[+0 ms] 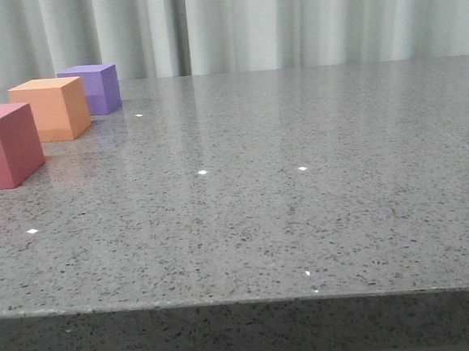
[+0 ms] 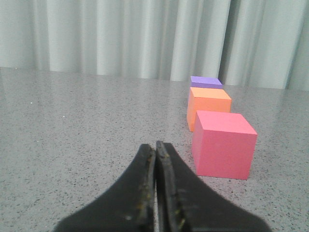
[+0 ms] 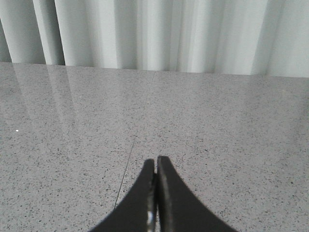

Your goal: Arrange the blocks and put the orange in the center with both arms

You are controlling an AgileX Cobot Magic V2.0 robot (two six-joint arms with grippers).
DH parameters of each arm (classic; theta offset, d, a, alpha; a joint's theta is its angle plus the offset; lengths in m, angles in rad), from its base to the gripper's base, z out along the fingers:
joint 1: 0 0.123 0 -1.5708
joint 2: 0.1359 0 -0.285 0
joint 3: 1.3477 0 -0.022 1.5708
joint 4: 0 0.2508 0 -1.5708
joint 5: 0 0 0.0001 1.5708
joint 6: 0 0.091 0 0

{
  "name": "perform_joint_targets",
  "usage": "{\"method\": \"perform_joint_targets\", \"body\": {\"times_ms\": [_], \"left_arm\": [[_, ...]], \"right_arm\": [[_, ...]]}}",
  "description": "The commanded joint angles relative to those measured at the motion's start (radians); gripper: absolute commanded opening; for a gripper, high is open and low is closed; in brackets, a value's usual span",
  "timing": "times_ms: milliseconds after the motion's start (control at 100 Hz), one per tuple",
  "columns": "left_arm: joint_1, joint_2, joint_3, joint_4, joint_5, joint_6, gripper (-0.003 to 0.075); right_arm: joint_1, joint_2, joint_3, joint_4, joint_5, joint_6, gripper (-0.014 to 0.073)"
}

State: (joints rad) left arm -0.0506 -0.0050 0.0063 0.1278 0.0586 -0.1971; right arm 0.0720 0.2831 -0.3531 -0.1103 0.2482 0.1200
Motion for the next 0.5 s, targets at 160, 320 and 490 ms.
{"method": "perform_joint_targets", "body": {"times_ms": [160,320,490], "left_arm": [[0.001,-0.032,0.042,0.0,-0.086,-0.005,-0.002],[0.001,-0.032,0.042,0.0,-0.086,-0.005,-0.002],[0.001,-0.032,0.042,0.0,-0.086,-0.005,-0.002]], "right_arm": [[-0.005,0.007,-0.025,-0.013,-0.083,-0.007,-0.0068],[-0.005,0.007,-0.025,-0.013,-0.083,-0.007,-0.0068],[-0.005,0.003,-0.02,-0.013,-0.086,-0.007,-0.0068]]}}
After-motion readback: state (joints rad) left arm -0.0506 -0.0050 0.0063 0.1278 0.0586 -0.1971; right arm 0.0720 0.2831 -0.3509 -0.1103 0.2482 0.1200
